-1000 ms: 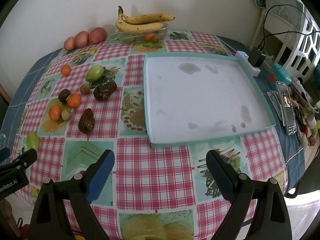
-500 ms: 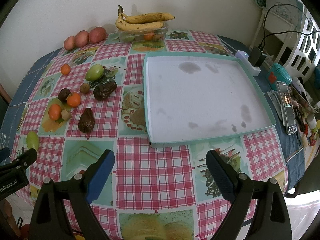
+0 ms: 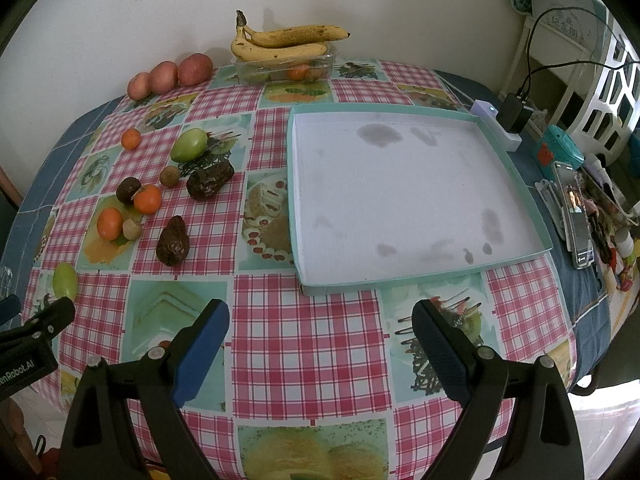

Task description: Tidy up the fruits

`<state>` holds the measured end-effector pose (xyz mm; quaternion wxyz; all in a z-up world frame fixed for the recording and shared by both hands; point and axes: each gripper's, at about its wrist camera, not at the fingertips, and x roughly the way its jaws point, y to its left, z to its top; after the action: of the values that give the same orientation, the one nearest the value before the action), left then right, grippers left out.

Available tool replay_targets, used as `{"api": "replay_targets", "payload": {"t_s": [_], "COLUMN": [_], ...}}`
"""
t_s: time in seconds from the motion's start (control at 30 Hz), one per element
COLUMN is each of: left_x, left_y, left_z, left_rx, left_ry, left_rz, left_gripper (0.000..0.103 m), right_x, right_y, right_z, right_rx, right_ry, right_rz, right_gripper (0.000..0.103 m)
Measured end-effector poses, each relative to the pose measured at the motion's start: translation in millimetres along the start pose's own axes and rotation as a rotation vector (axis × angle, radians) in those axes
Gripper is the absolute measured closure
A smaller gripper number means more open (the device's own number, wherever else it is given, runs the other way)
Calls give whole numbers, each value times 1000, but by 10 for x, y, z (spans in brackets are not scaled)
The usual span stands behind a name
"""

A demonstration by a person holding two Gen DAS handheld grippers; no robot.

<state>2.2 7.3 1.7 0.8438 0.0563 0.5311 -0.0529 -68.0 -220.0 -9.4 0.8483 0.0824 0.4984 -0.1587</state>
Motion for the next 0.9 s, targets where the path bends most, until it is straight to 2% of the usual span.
{"api": "replay_targets", "payload": {"t_s": [0.1, 0.37, 0.53, 0.67, 0.73, 0.9], "left_x": [-13, -152, -89, -8, 22, 148], "left_y": [79, 425, 595, 720, 779, 717], "left_z": [60, 399, 633, 812, 905, 1161], "left_rx": [-32, -198, -245, -294, -327, -305], "left_ry": [-32, -208, -202, -202, -214, -209], "left_rz": [-29, -71, -104, -57, -70, -50], "left_gripper": [0, 0, 0, 0, 0, 0], "right_x": [14, -41, -36, 53, 101, 164], "right_y": [-14, -21, -5, 32, 67, 141], "right_z": [-13, 163, 397, 593, 697, 981], "right_rx": [18, 69, 109, 119, 120, 104], "right_ry": [5, -28, -78, -86, -84, -108], "right_rz": [27, 109, 116, 132, 137, 132], "right_gripper": [10, 10, 10, 10, 10, 10]}}
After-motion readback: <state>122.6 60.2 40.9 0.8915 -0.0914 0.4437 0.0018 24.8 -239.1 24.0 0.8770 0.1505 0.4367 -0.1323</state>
